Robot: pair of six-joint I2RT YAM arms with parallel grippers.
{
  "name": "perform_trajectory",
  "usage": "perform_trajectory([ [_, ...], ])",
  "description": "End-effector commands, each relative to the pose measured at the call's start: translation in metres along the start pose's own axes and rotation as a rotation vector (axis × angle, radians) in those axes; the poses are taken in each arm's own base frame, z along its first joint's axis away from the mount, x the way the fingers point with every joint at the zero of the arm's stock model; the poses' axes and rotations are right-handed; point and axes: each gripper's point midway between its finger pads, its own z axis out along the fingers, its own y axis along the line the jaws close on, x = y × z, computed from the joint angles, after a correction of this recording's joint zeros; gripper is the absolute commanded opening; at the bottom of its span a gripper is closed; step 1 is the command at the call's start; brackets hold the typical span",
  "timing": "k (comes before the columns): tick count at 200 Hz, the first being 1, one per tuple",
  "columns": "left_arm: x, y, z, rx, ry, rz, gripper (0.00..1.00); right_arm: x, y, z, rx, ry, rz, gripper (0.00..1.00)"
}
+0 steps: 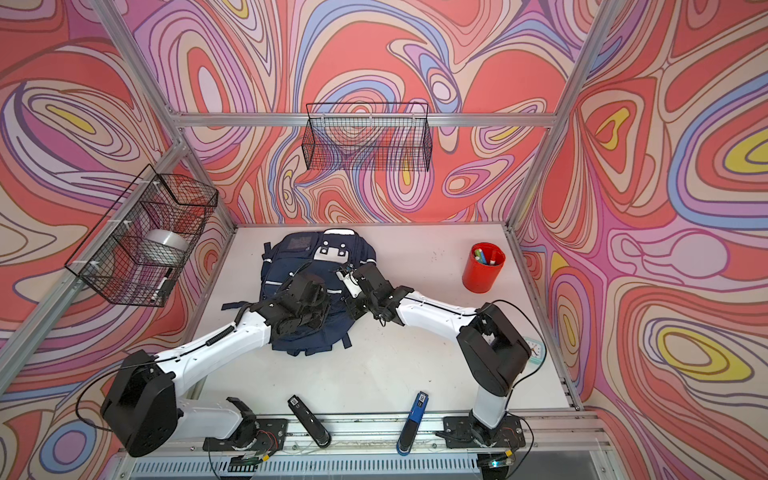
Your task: Pack the student bag
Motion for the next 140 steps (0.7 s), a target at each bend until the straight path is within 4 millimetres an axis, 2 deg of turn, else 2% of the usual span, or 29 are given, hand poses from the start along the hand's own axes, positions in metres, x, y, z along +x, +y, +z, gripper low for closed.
perform_trajectory([
  [1, -0.014, 0.023, -0.008, -0.075, -0.047, 0.036, 0.00, -0.007, -0.042, 0.002, 0.154, 0.017, -0.043, 0.00],
  [56, -0.010, 0.022, -0.010, -0.071, -0.017, 0.051, 0.00, -0.015, -0.079, 0.019, 0.211, 0.030, -0.046, 0.00],
  [92, -0.007, 0.020, -0.015, -0.061, 0.001, 0.059, 0.00, -0.030, -0.107, 0.025, 0.238, -0.009, -0.011, 0.00],
  [120, -0.005, 0.024, -0.012, -0.074, 0.014, 0.060, 0.00, -0.045, -0.111, 0.022, 0.240, -0.039, -0.017, 0.00],
  [140, -0.004, 0.028, -0.008, -0.086, 0.018, 0.060, 0.00, -0.048, -0.116, 0.021, 0.265, -0.041, -0.026, 0.00],
])
